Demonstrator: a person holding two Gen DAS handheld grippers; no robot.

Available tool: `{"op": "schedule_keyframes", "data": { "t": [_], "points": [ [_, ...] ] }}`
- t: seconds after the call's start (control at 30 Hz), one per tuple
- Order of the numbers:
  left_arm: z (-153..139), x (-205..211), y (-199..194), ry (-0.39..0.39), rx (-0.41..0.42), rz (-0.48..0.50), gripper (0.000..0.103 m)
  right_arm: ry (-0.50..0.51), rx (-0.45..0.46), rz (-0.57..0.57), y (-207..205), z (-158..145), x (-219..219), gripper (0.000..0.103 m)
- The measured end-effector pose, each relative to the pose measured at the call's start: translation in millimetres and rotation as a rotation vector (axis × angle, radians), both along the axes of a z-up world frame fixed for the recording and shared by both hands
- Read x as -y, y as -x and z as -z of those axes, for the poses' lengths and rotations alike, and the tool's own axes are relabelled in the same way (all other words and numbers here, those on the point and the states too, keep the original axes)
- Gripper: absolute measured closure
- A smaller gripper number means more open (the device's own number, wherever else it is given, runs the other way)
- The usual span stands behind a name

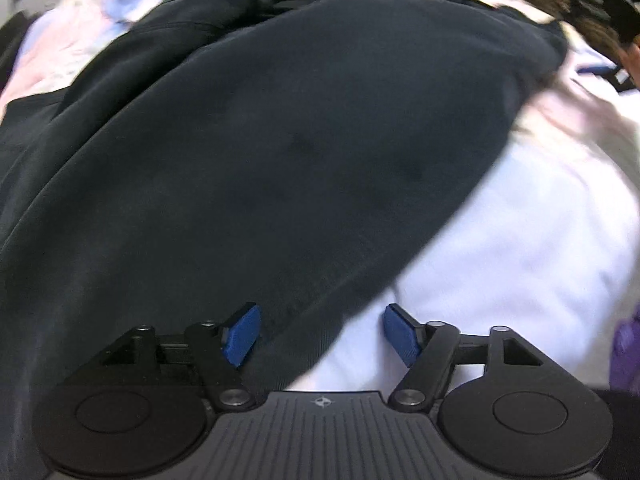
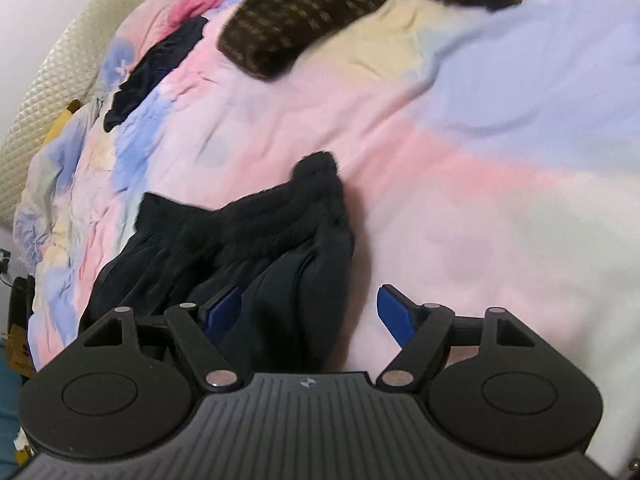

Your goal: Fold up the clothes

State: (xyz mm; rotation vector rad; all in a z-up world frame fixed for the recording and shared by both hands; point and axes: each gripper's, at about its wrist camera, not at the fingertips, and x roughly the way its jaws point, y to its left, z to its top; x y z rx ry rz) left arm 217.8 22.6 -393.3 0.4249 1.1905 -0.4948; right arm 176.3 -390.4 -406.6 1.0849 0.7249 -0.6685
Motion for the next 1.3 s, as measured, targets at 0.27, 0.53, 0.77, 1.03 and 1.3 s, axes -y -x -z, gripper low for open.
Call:
{"op": "schedule_keyframes", "data": {
  "t": [0.27, 0.53, 0.77, 1.03, 1.3],
  "points": [
    [-36.9, -10.4, 1.5, 0.068, -0.018, -0.121, 0.092, 0.043, -0.013, -0.041, -26.2, 0.4, 15.5, 0.090],
    [-79.4, -27.1, 42.5, 0.130, -0.089, -0.060, 0.093, 0.105, 0.027, -0.120, -1.4, -46.2, 12.8, 0.095],
    [-27.8, -20.0, 50.9, 0.107, -0.207, -0.114, 0.091, 0.097, -0.093, -0.172, 10.0, 1.6, 14.3, 0.093],
    [-28.9, -48.6, 45.5, 0.249, -0.284, -0.355, 0.077, 0.128, -0.133, -0.239, 0.9, 8.1, 7.7, 0.080],
    [-84.3, -106.8, 45.7, 0.432, -0.250, -0.656, 0.049, 0.231, -0.159, -0.381, 9.2, -51.8, -9.9, 0.074]
  ]
}}
